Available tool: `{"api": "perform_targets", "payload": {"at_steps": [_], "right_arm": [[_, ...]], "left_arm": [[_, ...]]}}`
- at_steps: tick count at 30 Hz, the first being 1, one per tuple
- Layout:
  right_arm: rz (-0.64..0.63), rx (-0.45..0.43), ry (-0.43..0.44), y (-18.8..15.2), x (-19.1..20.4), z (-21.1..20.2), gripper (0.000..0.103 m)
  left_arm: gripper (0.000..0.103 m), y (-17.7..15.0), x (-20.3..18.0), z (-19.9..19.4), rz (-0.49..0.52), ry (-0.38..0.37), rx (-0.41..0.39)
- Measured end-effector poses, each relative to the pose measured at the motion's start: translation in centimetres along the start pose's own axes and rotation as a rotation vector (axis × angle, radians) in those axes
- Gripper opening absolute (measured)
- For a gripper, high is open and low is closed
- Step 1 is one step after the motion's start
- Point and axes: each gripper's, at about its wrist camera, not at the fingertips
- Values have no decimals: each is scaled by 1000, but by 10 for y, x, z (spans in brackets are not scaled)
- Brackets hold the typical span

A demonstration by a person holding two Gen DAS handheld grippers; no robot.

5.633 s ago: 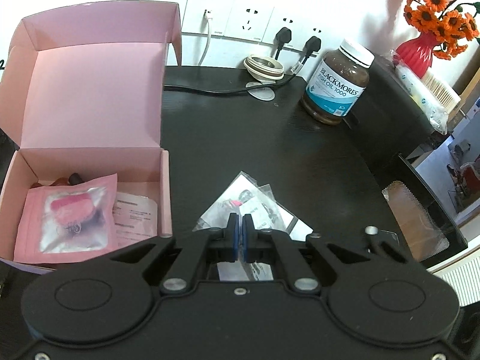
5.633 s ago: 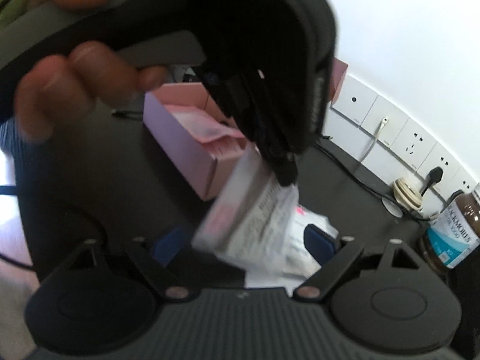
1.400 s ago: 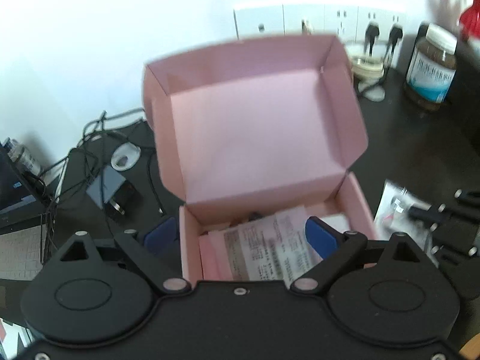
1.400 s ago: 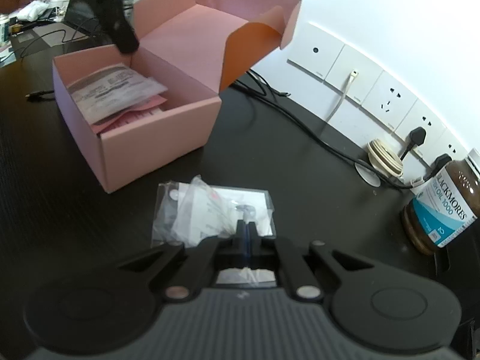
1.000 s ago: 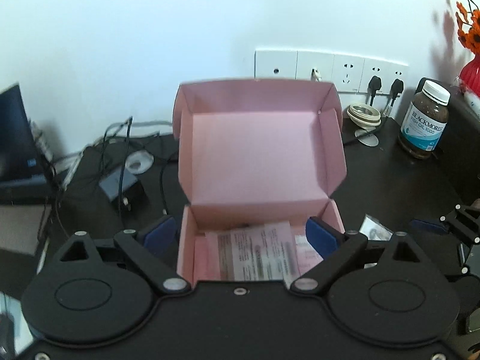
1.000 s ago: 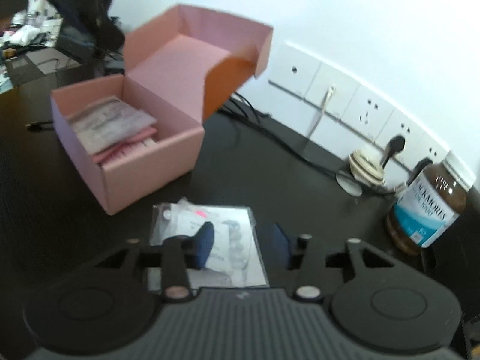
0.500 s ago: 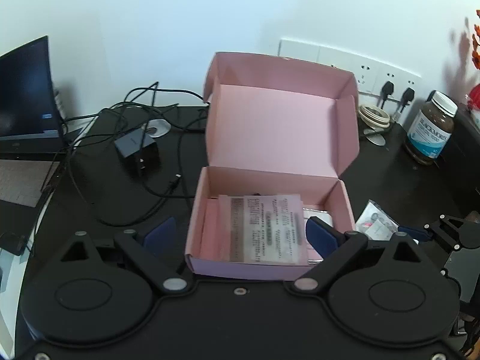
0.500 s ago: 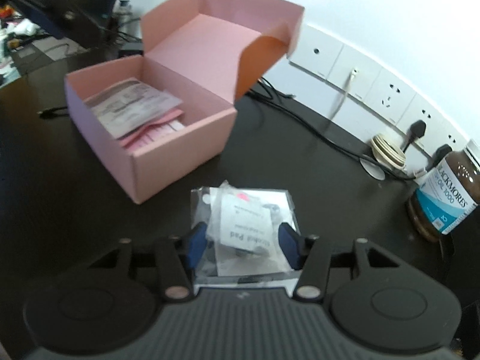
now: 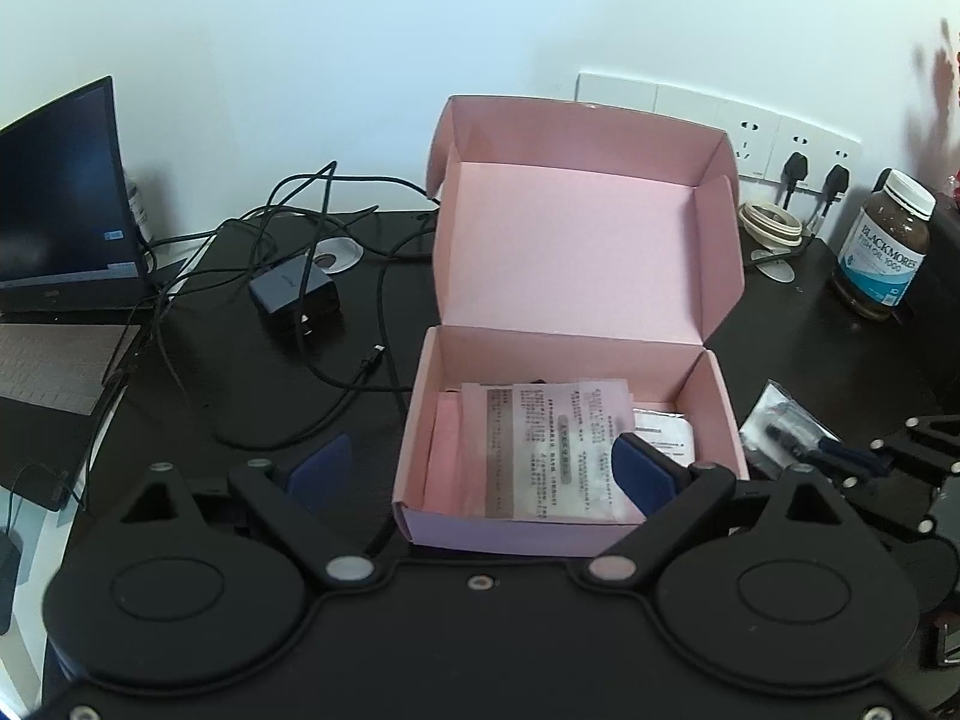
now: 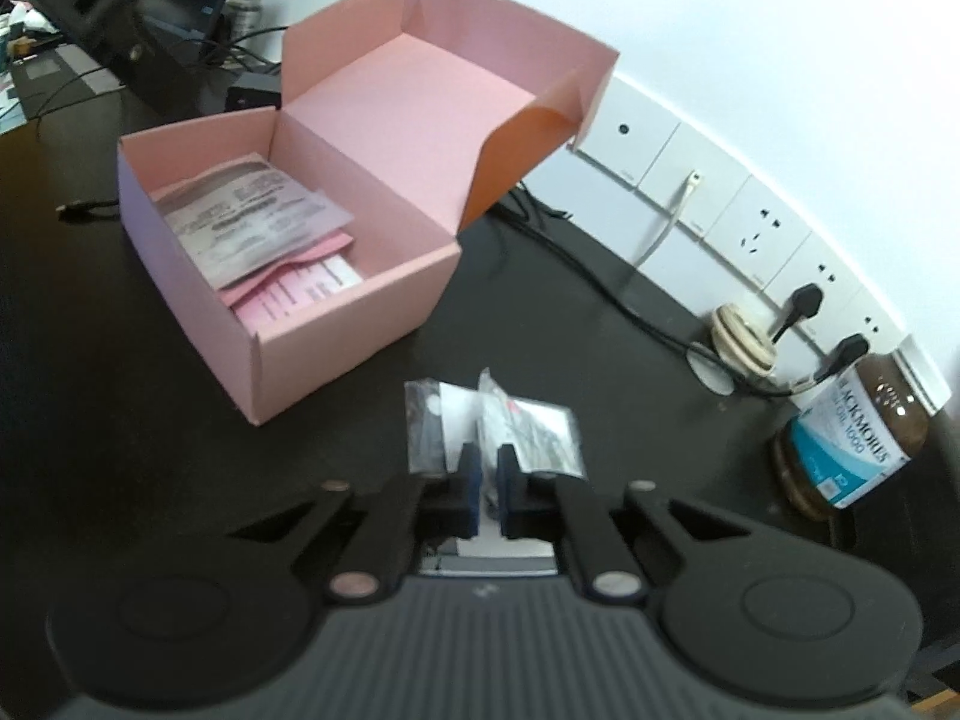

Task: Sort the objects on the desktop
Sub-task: 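Carry the cotton pad bag with the right gripper over the pink box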

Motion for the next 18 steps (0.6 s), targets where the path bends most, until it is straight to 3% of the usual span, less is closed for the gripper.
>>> {"api": "perform_targets", "payload": {"at_steps": [7,10,15,18], "right_arm": [[83,-35,23,5,-7,-17,4],[229,-72,89,2,-18,-33,4],[532,-206,249,-6,-39,-52,4],[671,-233,261,-21,-47,-59,4]], "left_arm": [[95,-2,4,0,-17,13,-10],[95,-3,3,-2,-12,8,-16],[95,-6,1,-4,9,7,-21],[95,-6,-6,-6,23,5,-28]]}}
Point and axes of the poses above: each gripper's, at about its wrist camera, not at the fingertips, and z roughly the way its jaws point, x to its left, y to its top, and after that the axes turned 13 degrees about y, right-handed
